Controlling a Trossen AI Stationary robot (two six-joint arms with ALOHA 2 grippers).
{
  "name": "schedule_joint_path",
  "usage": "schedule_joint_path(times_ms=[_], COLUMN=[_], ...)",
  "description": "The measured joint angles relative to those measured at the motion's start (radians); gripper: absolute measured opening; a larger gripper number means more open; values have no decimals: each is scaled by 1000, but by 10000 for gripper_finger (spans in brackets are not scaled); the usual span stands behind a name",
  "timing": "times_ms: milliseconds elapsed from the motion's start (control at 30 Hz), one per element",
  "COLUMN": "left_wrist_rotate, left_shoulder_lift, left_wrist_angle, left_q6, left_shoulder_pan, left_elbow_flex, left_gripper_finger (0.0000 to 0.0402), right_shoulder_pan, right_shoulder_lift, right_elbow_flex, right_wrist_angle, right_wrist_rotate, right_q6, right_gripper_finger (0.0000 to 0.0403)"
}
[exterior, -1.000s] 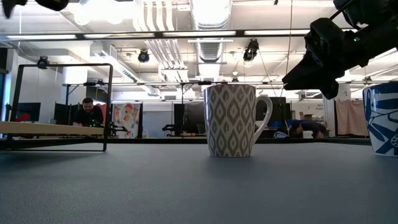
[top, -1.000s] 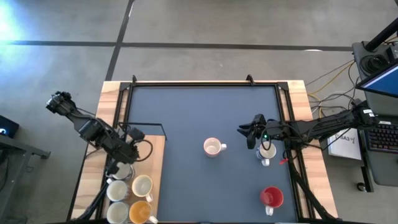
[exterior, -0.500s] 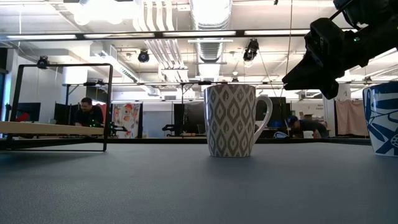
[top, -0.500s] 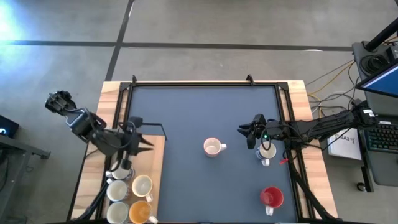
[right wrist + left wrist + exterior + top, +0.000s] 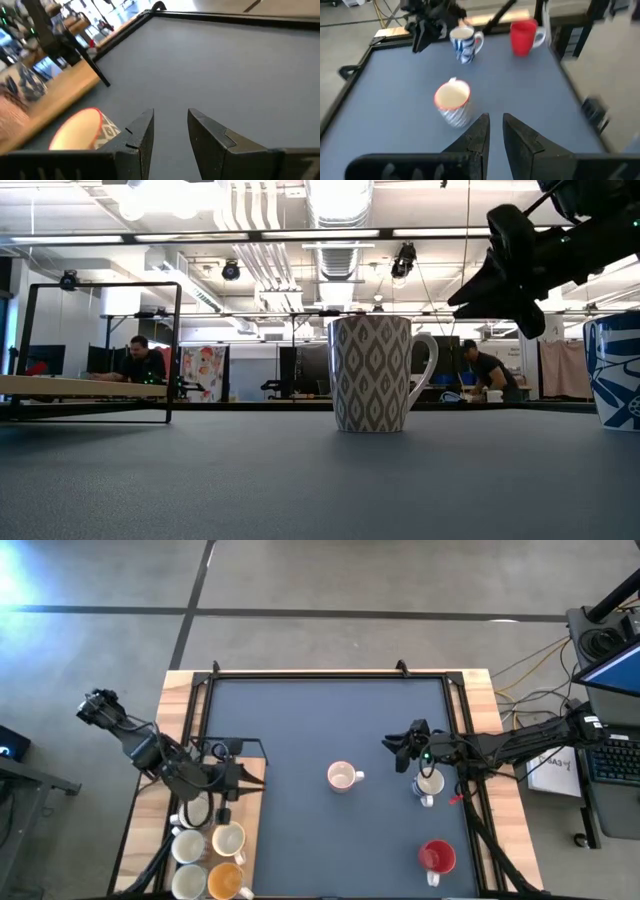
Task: Place coffee mugs
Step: Move the patterned gray mug to the left of the table
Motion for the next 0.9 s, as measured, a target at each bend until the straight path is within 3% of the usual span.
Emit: schedule_joint_path(times_ms=[167,300,433,633,733,900], left_wrist_rotate=[13,14,14,15,20,54], left_shoulder_lift=[54,101,149,159,151,124], left_wrist_angle=[105,105,86,45,35,0], left_q6=[-25,-25,-23,-24,-22,-54], left_shoulder_pan=[0,0,0,0,0,-10], left_elbow_flex=[24,61,104,149,149,139], left_gripper_finger=[36,36,36,36,36,36], right_shoulder_pan=[-2,-2,-18,-21,-19,-21], right_shoulder_lift=[0,-1,2,85,171,341], right_elbow_flex=[0,0,0,73,192,450], right_wrist_angle=[100,161,179,151,-12,-504], right_wrist_rotate=[0,0,-24,-88,-117,-120], right_q6=[123,121,266,259,258,304], right_gripper_finger=[107,107,107,107,105,91])
